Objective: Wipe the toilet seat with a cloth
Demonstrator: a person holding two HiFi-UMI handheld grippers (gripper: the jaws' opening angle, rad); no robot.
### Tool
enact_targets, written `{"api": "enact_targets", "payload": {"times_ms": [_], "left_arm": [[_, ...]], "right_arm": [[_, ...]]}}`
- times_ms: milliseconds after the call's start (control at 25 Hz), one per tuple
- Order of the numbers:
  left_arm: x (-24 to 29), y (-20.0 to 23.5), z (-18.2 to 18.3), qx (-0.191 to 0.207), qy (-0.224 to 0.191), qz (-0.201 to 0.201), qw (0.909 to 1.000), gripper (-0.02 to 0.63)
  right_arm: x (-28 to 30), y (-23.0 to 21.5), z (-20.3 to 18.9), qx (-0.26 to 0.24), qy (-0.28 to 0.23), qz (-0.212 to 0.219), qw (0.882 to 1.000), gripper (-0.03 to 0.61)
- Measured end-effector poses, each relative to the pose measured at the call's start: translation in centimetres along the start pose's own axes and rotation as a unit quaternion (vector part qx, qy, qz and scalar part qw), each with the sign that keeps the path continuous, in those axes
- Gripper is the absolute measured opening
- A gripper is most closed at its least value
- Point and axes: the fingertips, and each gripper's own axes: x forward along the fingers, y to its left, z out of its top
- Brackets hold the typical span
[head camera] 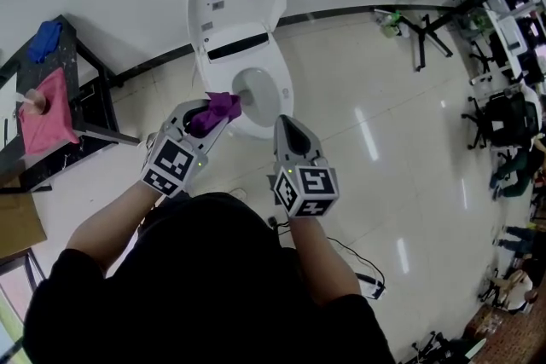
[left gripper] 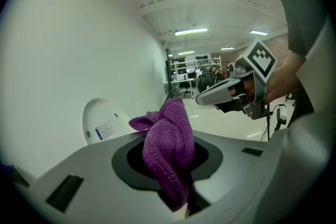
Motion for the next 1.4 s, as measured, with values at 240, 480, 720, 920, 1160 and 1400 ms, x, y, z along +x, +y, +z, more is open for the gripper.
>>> {"api": "enact_targets", "payload": {"times_ms": [240, 480, 720, 920, 1160, 1400], "left_arm": [[-2.5, 1.5, 0.8, 0.015, -0.017, -0.012, 0.9997, 0.094], [-3.5, 2.5, 0.4, 0.018, -0.021, -0.028, 0.9992, 0.094], [-3.8, 2.0, 0.1, 0.022, -0.027, -0.041, 0.9986, 0.094], [-4.4, 1.6, 0.3, 0.023, -0.03, -0.042, 0.9984, 0.094], [-5.1, 1.0, 0.1, 0.023, -0.031, -0.039, 0.9985, 0.094], [-5.3, 0.9, 0.2, 0.021, -0.031, -0.036, 0.9986, 0.094]], "right_arm": [[0.4, 2.8, 1.1, -0.003, -0.017, -0.008, 1.0, 0.015], [1.2, 4.9, 1.7, -0.008, -0.019, -0.012, 1.0, 0.015], [1.4, 6.3, 1.2, -0.01, -0.015, -0.011, 1.0, 0.014], [1.1, 7.2, 1.3, -0.018, -0.015, -0.008, 1.0, 0.014], [0.5, 7.9, 1.0, -0.021, -0.015, -0.006, 1.0, 0.014], [0.2, 8.0, 1.0, -0.022, -0.013, -0.004, 1.0, 0.014]]}}
